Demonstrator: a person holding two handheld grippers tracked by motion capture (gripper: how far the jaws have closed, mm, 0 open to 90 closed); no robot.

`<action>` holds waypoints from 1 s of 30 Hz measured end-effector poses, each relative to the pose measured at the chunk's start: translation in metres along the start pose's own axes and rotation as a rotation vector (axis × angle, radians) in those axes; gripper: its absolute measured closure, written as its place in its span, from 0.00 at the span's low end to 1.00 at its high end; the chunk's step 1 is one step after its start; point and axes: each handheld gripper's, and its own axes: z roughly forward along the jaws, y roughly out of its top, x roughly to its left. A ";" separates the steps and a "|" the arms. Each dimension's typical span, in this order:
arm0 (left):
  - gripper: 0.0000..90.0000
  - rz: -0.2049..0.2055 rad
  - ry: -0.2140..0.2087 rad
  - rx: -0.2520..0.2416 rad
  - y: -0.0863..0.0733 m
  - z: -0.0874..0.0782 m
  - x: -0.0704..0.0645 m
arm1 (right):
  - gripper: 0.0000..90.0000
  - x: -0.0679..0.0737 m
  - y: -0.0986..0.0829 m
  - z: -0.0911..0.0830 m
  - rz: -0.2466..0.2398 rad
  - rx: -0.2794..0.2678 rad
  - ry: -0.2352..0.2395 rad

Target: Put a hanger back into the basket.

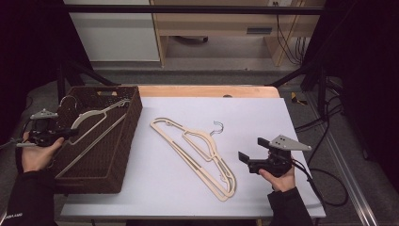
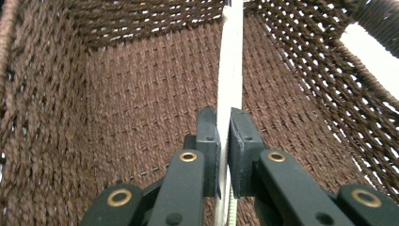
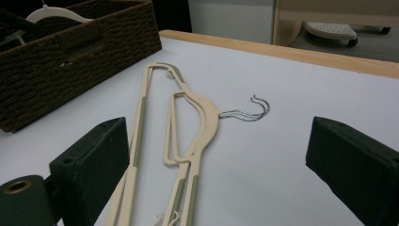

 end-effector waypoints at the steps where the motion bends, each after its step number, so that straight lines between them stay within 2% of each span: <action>1: 0.92 0.000 0.013 0.010 0.000 0.001 0.000 | 0.08 0.000 0.000 0.000 0.000 0.001 0.001; 3: 0.91 -0.008 0.039 0.036 0.000 0.003 0.001 | 0.08 0.000 0.000 0.000 -0.005 0.006 0.004; 4: 0.91 0.010 0.063 0.070 -0.001 0.003 0.003 | 0.08 0.000 0.000 0.000 -0.004 0.007 0.005; 8: 0.88 -0.036 0.089 0.096 -0.006 0.006 0.009 | 0.08 0.000 -0.001 0.001 -0.006 0.008 0.002; 10: 0.85 -0.073 0.084 0.113 -0.008 0.008 0.011 | 0.08 0.000 -0.001 0.001 -0.005 0.008 0.003; 15: 0.72 -0.107 0.117 0.162 -0.010 0.012 0.015 | 0.08 0.001 -0.001 0.002 0.004 0.004 0.004; 23: 0.60 -0.133 0.125 0.214 -0.013 0.019 0.017 | 0.08 0.000 -0.001 0.001 -0.003 0.005 0.004; 25: 0.60 -0.146 0.128 0.208 -0.013 0.020 0.017 | 0.08 0.001 -0.001 0.001 0.002 0.003 0.002; 30: 0.54 -0.174 0.131 0.245 -0.016 0.022 0.020 | 0.08 0.001 0.000 0.001 0.002 0.004 0.003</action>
